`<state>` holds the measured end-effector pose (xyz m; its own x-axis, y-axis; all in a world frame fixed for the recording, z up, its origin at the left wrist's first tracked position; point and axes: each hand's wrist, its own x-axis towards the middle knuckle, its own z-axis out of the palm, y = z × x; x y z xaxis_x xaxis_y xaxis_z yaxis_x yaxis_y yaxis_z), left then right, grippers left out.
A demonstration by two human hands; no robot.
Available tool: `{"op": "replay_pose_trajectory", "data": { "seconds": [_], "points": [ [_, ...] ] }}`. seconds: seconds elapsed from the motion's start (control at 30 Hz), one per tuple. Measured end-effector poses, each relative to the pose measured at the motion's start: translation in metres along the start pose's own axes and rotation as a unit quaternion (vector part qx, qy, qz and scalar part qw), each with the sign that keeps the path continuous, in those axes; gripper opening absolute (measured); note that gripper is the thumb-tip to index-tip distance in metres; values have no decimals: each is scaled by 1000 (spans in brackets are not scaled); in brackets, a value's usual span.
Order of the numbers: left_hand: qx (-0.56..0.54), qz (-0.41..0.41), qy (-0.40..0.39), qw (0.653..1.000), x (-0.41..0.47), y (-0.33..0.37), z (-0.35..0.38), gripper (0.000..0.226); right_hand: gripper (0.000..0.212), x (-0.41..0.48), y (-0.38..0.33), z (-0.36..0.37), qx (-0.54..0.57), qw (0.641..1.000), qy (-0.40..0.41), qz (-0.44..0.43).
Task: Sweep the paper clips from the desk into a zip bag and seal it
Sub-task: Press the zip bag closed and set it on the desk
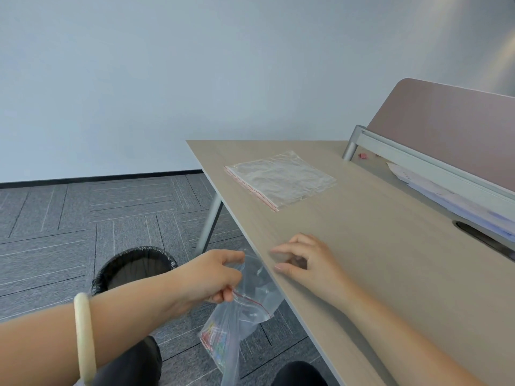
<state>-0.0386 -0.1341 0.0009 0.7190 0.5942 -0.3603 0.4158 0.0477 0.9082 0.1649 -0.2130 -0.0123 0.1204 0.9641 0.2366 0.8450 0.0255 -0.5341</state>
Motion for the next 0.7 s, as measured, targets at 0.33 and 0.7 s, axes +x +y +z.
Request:
{"op": "replay_pose_trajectory", "data": {
  "seconds": [0.33,0.7],
  "points": [
    [178,81,4,981,-78,49,-54,60,13,50,-98,6,6,993,-118,-9],
    [491,131,46,860,-163,129,-76,27,10,48,-172,-142,53,988,71,126]
  ]
}}
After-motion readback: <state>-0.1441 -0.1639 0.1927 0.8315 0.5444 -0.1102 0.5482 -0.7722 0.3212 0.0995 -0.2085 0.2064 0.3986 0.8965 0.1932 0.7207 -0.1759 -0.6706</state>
